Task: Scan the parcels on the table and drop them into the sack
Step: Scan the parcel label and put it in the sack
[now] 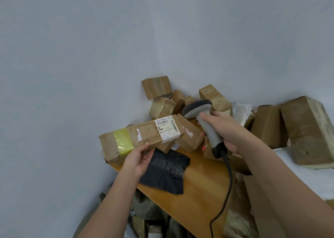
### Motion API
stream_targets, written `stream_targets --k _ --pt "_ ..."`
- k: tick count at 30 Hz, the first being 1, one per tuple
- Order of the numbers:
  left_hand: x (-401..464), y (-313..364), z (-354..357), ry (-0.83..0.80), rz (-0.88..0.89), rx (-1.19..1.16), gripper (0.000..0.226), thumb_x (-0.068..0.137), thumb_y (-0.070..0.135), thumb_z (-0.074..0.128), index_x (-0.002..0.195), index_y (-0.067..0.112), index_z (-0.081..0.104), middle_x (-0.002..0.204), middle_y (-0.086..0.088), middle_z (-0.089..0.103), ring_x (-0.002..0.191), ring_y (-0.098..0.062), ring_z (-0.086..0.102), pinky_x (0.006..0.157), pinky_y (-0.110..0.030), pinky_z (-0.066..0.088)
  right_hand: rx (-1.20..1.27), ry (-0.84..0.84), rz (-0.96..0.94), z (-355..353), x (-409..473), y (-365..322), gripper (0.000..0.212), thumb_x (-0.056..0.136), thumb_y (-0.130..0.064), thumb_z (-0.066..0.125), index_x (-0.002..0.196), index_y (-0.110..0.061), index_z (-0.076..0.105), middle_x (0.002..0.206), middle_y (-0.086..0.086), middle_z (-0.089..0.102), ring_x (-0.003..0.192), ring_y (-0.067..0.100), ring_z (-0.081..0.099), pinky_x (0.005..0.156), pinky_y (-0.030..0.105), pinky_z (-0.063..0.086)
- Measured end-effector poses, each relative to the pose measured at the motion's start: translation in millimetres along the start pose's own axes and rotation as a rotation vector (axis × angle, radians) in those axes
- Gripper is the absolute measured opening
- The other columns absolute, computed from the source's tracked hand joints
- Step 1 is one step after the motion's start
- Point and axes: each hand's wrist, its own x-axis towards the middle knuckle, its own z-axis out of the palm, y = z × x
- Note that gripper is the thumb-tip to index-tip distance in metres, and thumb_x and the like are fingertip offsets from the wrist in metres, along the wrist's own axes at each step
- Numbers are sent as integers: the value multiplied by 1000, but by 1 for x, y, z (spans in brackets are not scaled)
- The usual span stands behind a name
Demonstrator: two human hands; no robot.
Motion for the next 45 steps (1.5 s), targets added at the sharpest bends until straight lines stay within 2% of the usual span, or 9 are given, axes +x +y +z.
stream_targets --k 5,9,12,16,21,29,36,41,45 --pt "3 -1 2 30 46 -74 38 92 -9 54 129 0 52 122 -18 63 99 -27 63 107 -41 44 5 -87 -55 5 -17 -22 26 99 -31 54 116 -10 57 107 17 63 62 14 62 58 27 53" --pt "2 0 3 69 45 -70 18 93 -8 53 107 2 57 121 -17 63 119 -29 58 108 -41 43 28 -113 -100 7 -31 -34 25 100 -29 53 115 -9 57 104 17 61 62 15 60 56 27 52" --pt "3 1 3 91 50 -71 15 94 -7 53 103 4 57 120 -15 63 120 -29 57 109 -41 42 23 -118 -122 6 -41 -41 23 100 -28 52 112 -10 58 101 14 61 61 15 59 56 27 51" --pt "7 2 2 95 66 -68 26 93 -7 55 118 2 56 123 -16 63 111 -27 61 106 -40 45 29 -136 -132 3 -50 -47 24 99 -28 52 112 -9 58 100 12 61 59 14 58 55 26 51" --pt "6 2 3 103 65 -72 15 93 -7 54 104 4 57 126 -17 61 122 -30 57 108 -41 43 34 -144 -138 0 -58 -51 25 99 -28 53 112 -8 58 98 12 61 59 14 57 57 28 50" --pt "6 -1 0 106 66 -106 16 93 -7 53 105 4 57 130 -17 60 120 -29 58 108 -40 44 1 -146 -146 0 -64 -53 27 99 -28 53 117 -9 57 101 13 60 60 15 57 59 29 50" --pt "4 -3 -5 114 63 -125 21 93 -7 54 111 4 56 127 -17 62 120 -29 59 107 -41 45 -36 -137 -166 4 -69 -56 30 98 -28 53 120 -8 55 98 11 60 60 15 56 59 29 49" --pt "4 -3 -10 116 66 -133 37 93 -6 55 128 4 53 128 -17 62 119 -29 59 107 -41 45 -60 -133 -178 7 -71 -56 30 98 -29 54 121 -10 54 99 12 60 61 16 57 62 31 50" --pt "2 0 -18 131 59 -119 36 92 -5 57 127 5 54 124 -17 63 118 -30 60 105 -41 47 -54 -150 -188 12 -71 -54 28 98 -31 53 118 -11 56 101 14 61 60 14 58 59 29 51"
